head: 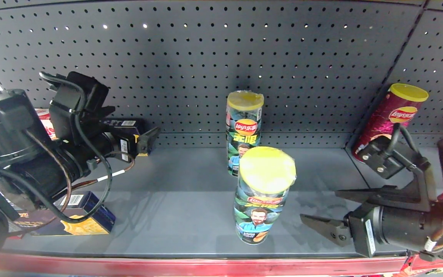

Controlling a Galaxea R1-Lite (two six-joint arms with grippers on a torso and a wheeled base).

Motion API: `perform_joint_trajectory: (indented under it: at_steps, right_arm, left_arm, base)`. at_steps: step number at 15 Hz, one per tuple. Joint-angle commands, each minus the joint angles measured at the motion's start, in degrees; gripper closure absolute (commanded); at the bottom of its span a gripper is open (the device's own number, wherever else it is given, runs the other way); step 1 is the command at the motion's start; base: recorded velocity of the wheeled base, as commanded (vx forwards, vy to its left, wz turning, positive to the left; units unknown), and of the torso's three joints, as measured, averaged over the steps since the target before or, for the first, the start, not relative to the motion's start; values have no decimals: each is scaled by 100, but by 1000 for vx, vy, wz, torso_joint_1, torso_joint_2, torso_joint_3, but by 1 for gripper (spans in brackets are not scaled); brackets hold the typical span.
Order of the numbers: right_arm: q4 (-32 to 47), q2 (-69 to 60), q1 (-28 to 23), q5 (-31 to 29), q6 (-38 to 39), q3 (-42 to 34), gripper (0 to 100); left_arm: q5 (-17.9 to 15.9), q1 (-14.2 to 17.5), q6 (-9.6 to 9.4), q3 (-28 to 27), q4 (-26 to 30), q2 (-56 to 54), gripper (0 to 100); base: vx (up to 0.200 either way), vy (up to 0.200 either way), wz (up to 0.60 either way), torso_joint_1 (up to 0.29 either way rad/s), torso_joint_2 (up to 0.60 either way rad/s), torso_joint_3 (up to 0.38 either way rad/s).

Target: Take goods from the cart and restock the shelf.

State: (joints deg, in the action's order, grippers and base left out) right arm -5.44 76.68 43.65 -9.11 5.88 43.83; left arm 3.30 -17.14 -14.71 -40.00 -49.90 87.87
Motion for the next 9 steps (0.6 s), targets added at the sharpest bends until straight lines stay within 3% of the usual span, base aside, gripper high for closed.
perform_joint_trajectory:
  at_steps: [1, 9]
  right_arm:
    - [8, 515, -15, -83, 1, 302, 0]
    - [-1, 875, -50, -83, -104, 601, 0]
  left_arm:
    - [4, -9, -5, -26, -3, 37, 0]
    - [4, -9, -5, -114, -11, 72, 0]
  base:
    - [0, 0, 0, 0, 0, 0]
    - [0, 0, 0, 0, 0, 0]
